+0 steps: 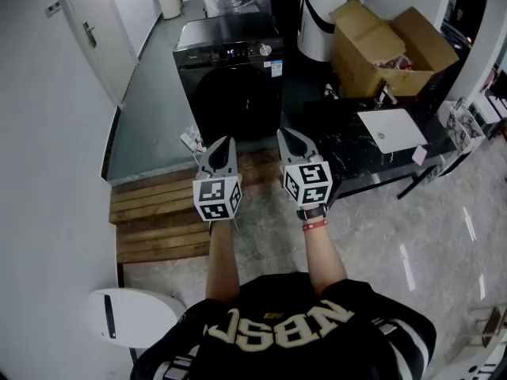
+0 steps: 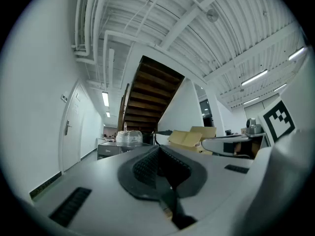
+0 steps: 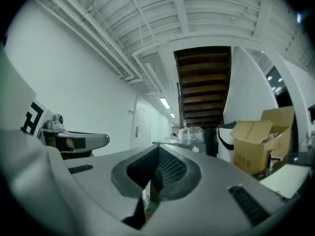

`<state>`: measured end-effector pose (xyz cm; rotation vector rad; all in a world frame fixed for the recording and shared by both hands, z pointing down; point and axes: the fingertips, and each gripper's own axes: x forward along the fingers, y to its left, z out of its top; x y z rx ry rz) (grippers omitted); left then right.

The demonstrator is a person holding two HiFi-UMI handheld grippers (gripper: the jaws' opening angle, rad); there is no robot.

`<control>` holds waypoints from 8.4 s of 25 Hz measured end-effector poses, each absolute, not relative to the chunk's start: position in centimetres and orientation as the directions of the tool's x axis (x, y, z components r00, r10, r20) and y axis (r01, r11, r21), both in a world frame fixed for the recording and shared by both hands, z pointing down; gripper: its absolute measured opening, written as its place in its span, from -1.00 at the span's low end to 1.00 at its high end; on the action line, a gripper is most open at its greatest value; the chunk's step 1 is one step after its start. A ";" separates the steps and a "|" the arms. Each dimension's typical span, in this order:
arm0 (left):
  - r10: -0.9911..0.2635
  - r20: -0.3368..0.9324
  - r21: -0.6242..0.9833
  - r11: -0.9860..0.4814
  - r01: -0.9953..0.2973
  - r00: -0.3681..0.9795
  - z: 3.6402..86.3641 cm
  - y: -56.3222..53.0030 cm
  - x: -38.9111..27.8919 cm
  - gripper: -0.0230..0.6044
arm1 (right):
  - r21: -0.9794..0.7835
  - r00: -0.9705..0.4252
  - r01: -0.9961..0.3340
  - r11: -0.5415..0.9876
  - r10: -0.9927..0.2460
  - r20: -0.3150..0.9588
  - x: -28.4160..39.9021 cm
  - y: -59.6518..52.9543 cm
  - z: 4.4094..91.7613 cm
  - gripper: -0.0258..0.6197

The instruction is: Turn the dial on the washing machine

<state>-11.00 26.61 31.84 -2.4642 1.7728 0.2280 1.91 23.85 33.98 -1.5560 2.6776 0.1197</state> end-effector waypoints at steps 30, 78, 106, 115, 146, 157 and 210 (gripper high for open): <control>-0.930 -0.137 0.044 -0.350 -0.936 0.341 36.2 11.1 -12.6 -0.89 | 0.000 -0.532 -0.846 0.533 -0.844 -0.063 -1.7 7.9 37.4 -0.90; -0.940 -0.019 0.084 -0.342 -0.936 0.342 40.1 -31.7 -11.5 -0.89 | 0.742 -0.498 -0.455 0.492 -0.832 0.245 -2.7 -37.7 43.6 -0.43; -0.949 -0.030 0.096 -0.315 -0.944 0.313 40.5 -34.8 -13.5 -0.89 | 0.963 -0.327 0.134 0.236 -0.906 0.267 -3.7 -42.0 48.6 -0.07; -0.952 -0.034 0.098 -0.305 -0.947 0.303 40.4 -35.0 -14.0 -0.89 | 0.972 -0.320 0.128 0.197 -0.919 0.228 -3.5 -42.2 48.1 -0.08; -0.954 -0.049 0.098 -0.299 -0.949 0.295 39.6 -35.1 -14.5 -0.89 | 0.842 -0.342 -0.445 0.304 -0.927 0.153 -2.3 -43.1 45.9 -0.09; -0.956 -0.060 0.090 -0.292 -0.952 0.287 39.1 -34.9 -14.9 -0.89 | 0.617 -0.311 -0.720 0.317 -0.943 0.121 -1.6 -43.4 45.0 -0.10; -0.954 -0.071 0.109 -0.296 -0.949 0.290 39.1 -35.6 -14.9 -0.89 | -0.320 -0.283 -0.916 0.241 -0.955 0.092 1.6 -44.6 45.3 -0.09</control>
